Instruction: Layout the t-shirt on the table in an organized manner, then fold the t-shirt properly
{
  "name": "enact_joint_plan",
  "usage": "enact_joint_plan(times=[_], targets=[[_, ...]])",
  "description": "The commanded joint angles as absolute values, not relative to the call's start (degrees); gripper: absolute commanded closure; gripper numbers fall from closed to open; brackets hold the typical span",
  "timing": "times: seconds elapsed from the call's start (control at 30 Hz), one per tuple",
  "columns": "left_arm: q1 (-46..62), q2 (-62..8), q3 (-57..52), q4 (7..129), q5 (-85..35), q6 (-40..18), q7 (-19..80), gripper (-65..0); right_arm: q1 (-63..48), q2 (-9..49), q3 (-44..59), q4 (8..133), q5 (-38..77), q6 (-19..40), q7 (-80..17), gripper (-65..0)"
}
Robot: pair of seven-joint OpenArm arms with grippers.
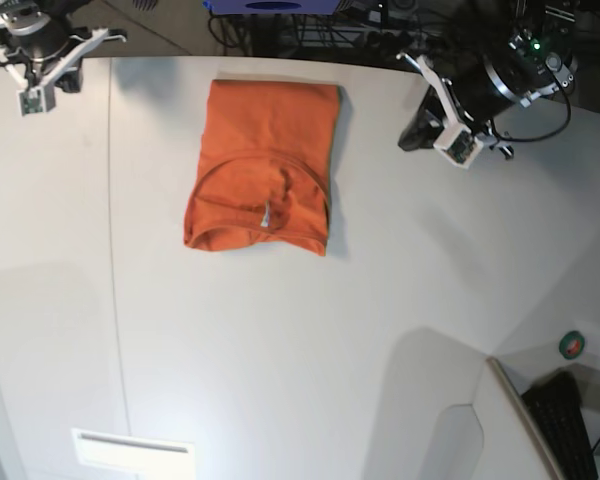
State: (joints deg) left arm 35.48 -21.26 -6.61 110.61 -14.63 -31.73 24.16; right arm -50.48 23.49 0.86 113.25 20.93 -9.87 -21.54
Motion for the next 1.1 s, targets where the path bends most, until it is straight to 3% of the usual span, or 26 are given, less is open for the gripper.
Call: enact_joint_plan(times=[0.0, 0.3, 0.5, 0.57, 0.7, 0.87, 1.0, 1.07], targets=[[37.1, -21.7, -6.5, 111.0, -15.3, -31.9, 21.5, 0.0, -52.1, 23.2, 1.5, 114.2, 21.1, -9.6, -20.4, 0.0], [47.1, -18.6, -6.3, 103.8, -15.3, -31.9, 18.5, 0.0, -63.3, 15.6, -0.1, 112.7, 21.2, -9.6, -20.8, 0.0], [46.1, -18.6, -2.2, 90.2, -13.7, -31.8, 16.3, 0.0, -63.1, 16.1, -8.4, 100.3, 21.2, -9.6, -20.6, 0.0], [44.9, -17.9, 1.7, 82.4, -7.4, -31.4, 10.5, 0.0, -59.8, 16.5, -12.5, 92.6, 21.2, -9.6, -20.6, 0.0], [40.3, -14.5, 9.1, 60.4, 4.2, -24.4, -4.1, 0.0, -51.4, 16.5, -18.2, 80.0, 21.2, -9.6, -20.6, 0.0], [28.0, -9.9, 13.8, 24.1, 6.5, -16.9, -22.2, 0.0, -39.9, 14.3, -27.0, 57.6, 21.2, -9.5, -18.3, 0.0], [18.3, -7.8, 14.6, 1.4, 6.5, -16.3, -32.0, 0.0, -30.6, 8.3, -30.7, 29.4, 21.2, -9.5, 0.0, 0.0], [17.1, -7.8, 14.5, 0.0, 6.2, -16.1, -32.8, 0.0, -26.8, 4.4, -30.7, 14.9, 21.2, -9.5, 12.4, 0.0]])
